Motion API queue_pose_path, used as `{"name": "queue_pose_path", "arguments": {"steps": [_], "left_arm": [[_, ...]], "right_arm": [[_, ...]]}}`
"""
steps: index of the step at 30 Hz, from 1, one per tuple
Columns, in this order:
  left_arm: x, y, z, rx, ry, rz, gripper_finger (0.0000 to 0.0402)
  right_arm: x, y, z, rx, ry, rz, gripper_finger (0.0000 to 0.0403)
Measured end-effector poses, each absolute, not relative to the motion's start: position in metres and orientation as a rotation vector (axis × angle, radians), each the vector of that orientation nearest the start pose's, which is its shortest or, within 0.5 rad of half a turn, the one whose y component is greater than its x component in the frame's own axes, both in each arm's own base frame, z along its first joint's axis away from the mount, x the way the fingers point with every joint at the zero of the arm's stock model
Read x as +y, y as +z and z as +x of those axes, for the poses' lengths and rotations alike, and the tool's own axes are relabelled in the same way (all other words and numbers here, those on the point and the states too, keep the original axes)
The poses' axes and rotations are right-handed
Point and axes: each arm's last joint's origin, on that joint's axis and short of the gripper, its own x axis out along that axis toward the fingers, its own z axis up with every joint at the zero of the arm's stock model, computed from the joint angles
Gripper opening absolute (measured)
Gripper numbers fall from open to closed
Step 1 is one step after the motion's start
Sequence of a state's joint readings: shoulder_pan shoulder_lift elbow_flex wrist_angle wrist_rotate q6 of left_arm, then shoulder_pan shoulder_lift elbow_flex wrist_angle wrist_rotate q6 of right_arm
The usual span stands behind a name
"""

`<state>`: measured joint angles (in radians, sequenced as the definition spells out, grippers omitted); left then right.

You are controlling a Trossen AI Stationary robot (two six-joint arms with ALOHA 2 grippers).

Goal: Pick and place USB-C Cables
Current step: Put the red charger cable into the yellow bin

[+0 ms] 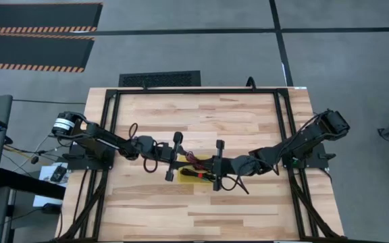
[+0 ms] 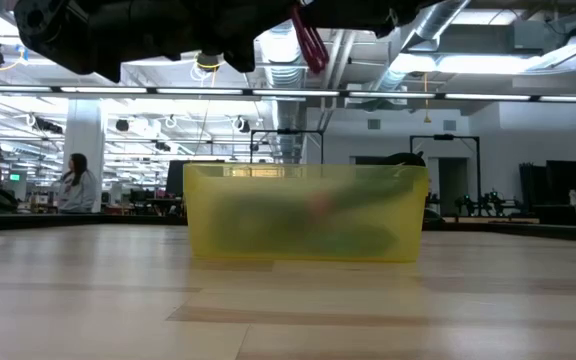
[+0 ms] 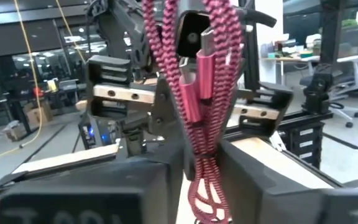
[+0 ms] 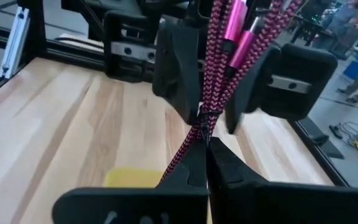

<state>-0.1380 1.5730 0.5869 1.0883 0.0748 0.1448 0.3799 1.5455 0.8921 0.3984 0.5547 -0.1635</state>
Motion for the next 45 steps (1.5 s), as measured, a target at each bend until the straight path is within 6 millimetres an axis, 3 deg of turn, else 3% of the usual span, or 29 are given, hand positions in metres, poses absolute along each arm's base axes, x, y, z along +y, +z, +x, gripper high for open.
{"name": "queue_pose_path", "arguments": {"steps": [3,5,14,21,26,29,34,39,45], "left_arm": [[-0.044,0.206,0.299,-0.112,-0.207,0.139,0.0028],[-0.044,0.205,0.299,-0.105,-0.206,0.123,0.0011],[-0.041,0.203,0.306,-0.008,-0.084,0.108,0.0004],[-0.041,0.213,0.328,0.317,0.009,0.156,0.0002],[-0.041,0.222,0.333,0.522,0.125,0.215,0.0001],[-0.044,0.22,0.331,0.557,0.11,0.195,0.0001],[-0.048,0.218,0.331,0.582,-0.075,0.074,0.0005],[-0.046,0.219,0.332,0.574,-0.096,0.016,0.0002],[-0.045,0.22,0.332,0.562,-0.079,0.027,0.0006]], "right_arm": [[0.109,0.242,0.315,0.25,-0.155,-0.27,0.0004],[0.109,0.241,0.315,0.262,-0.156,-0.252,0.0006],[0.103,0.227,0.311,0.388,-0.253,-0.229,0.0067],[0.102,0.227,0.298,0.408,-0.539,-0.296,0.0095],[0.106,0.227,0.285,0.394,-0.733,-0.357,0.0102],[0.113,0.229,0.279,0.359,-0.833,-0.414,0.0102],[0.122,0.232,0.271,0.314,-0.95,-0.486,0.0102],[0.129,0.232,0.268,0.271,-0.939,-0.426,0.0102],[0.123,0.226,0.27,0.299,-0.885,-0.367,0.0102]]}}
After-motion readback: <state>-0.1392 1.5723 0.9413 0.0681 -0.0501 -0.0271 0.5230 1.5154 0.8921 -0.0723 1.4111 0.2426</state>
